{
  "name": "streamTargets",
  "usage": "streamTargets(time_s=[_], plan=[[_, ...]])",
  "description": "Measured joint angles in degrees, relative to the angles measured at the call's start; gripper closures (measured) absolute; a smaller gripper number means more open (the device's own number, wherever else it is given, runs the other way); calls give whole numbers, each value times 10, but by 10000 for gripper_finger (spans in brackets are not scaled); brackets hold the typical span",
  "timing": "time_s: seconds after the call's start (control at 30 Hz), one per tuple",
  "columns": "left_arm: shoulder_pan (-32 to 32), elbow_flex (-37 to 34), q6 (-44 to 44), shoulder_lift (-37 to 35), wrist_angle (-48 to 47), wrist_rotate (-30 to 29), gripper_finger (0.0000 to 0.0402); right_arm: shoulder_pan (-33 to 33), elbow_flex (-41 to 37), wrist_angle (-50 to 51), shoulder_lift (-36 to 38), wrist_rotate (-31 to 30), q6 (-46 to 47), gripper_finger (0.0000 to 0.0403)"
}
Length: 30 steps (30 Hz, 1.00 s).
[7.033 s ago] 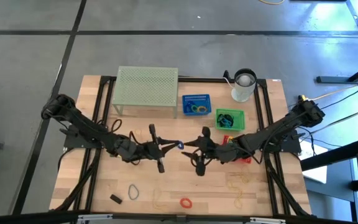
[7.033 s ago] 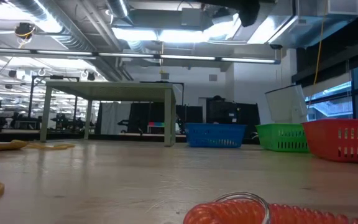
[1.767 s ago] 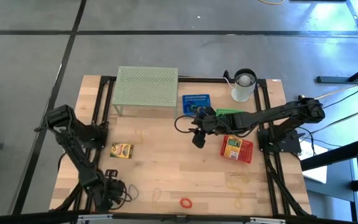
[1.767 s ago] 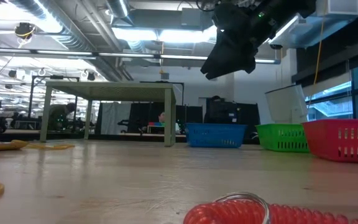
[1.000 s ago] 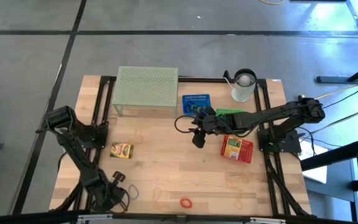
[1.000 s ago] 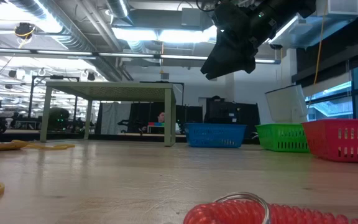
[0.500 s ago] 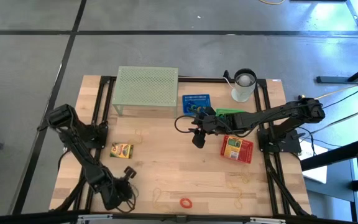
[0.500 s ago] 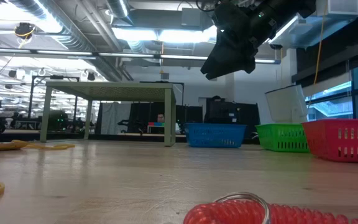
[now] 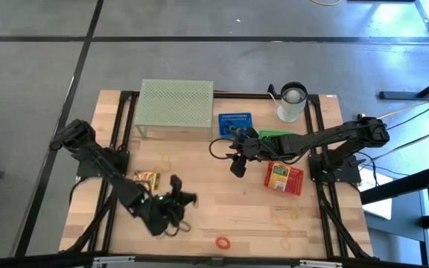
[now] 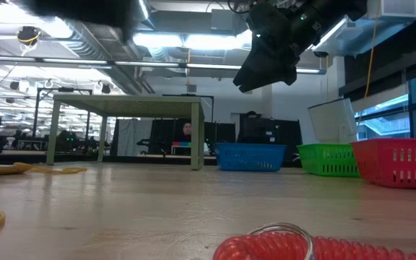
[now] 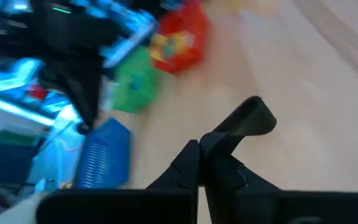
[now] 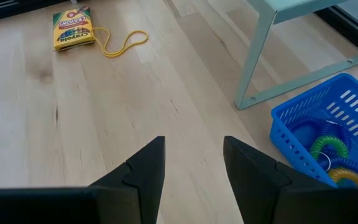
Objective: Pick & Place Office Desk Supplies
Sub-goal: Put the black rubber band into the green bin
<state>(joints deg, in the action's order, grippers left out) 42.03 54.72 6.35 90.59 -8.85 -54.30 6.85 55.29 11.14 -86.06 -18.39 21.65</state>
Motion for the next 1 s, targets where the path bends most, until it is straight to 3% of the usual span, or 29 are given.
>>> streamTargets(time_s=[0.17, 0.33, 0.47, 0.6, 0.87, 1.0], plan=[[-64, 0, 29, 0, 138, -19, 398, 0, 0, -9, 0, 0, 0, 239], [-112, 0, -17, 0, 223, -13, 397, 0, 0, -37, 0, 0, 0, 239], [-132, 0, -59, 0, 241, -11, 394, 0, 0, -51, 0, 2, 4, 239], [-142, 0, -72, -1, 241, -11, 393, -1, -1, -83, 0, 43, -2, 239], [-149, 0, -72, -1, 241, -78, 394, -1, 0, -142, 0, 80, -88, 239], [-149, 0, -72, -1, 241, -111, 394, 3, 0, -129, 0, 148, -211, 239]])
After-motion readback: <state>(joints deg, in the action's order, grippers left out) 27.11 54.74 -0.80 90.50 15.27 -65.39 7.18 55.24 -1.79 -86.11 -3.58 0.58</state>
